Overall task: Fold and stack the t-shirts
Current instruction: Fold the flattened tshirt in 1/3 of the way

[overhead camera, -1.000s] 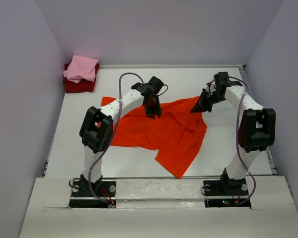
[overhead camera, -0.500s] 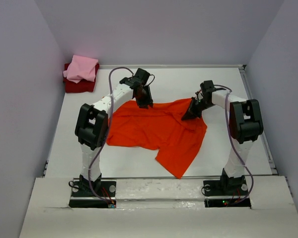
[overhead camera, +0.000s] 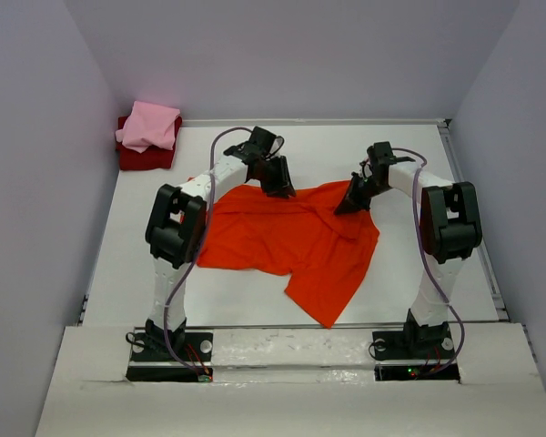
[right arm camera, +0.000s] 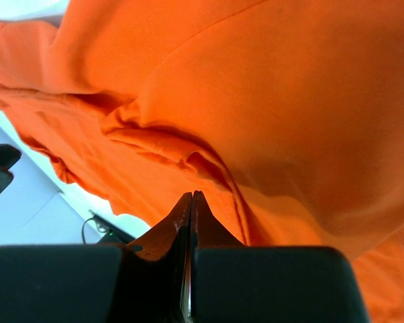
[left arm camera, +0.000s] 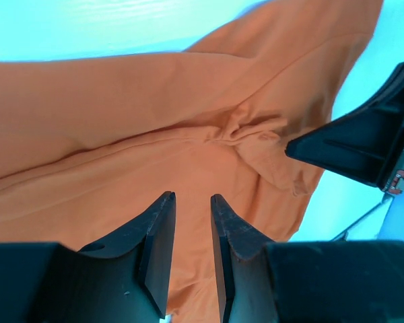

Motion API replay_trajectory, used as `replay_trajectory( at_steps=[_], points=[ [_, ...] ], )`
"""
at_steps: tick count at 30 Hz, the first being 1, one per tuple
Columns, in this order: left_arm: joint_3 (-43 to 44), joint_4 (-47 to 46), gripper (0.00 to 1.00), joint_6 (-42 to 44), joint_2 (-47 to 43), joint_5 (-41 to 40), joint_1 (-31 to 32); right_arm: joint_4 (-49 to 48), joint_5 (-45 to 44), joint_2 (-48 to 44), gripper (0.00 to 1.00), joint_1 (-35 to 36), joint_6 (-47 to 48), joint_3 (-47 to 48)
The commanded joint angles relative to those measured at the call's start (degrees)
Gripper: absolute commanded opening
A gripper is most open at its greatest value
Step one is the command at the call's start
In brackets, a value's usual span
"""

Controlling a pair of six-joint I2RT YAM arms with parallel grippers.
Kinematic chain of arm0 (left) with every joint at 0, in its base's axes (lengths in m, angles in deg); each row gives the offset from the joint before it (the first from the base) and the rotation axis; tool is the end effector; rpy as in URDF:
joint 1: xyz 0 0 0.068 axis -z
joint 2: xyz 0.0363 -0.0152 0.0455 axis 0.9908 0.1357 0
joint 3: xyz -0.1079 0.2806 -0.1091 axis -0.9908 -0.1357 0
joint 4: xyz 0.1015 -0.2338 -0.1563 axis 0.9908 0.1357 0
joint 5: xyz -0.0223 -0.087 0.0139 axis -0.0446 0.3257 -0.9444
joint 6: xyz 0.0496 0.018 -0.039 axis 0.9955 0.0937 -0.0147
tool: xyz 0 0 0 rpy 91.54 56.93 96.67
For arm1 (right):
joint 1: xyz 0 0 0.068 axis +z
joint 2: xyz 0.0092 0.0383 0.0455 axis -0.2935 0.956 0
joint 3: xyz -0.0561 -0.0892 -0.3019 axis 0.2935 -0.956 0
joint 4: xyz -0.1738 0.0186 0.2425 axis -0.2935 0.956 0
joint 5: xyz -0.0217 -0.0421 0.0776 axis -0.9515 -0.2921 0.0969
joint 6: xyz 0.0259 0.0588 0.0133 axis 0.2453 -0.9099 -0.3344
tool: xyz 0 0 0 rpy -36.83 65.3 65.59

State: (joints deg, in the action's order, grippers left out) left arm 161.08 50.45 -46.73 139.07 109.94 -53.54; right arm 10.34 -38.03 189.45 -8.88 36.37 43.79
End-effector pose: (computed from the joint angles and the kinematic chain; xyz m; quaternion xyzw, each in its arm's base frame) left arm 0.4623 -0.2752 0.2448 0.0371 0.9165 -0.3376 0.2115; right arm 0.4464 0.0921 0.1770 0.1545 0.9364 0.3111 0.0493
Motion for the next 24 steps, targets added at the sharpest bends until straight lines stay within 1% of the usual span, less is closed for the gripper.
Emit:
replay_trajectory(
  at_steps=[1,6,11,15,18,20,21,24],
  points=[
    [1.9,-3.5,0.37,0.4,0.5,6.0,0.3,1.3,-4.2,-0.4,0.00,-0.4,2.0,1.8],
    [3.1,-6.7,0.37,0.9,1.9,9.3,0.3,1.2,-9.6,0.5,0.00,-0.4,2.6,1.0],
    [6.5,-6.1,0.37,2.7,5.1,9.1,0.4,1.1,-12.5,-0.3,0.00,-0.4,2.0,-0.5],
    [12.6,-3.6,0.37,3.9,9.9,9.1,0.6,1.2,-12.2,-1.0,0.00,-0.4,1.8,-1.6],
    [17.0,-0.7,0.36,4.7,15.3,9.4,0.9,1.2,-12.3,-1.5,0.00,-0.4,1.8,-2.1],
    [18.3,0.5,0.33,5.0,16.5,9.4,1.2,1.6,-12.5,-1.6,0.00,-0.4,1.8,-2.0],
    [19.1,0.8,0.25,5.0,17.1,9.5,1.3,1.7,-12.5,-1.5,0.00,-0.4,1.9,-2.0],
    [19.7,1.9,0.12,5.4,17.2,9.1,1.9,2.0,-12.5,-1.3,0.00,-0.4,2.0,-1.6]
  ],
)
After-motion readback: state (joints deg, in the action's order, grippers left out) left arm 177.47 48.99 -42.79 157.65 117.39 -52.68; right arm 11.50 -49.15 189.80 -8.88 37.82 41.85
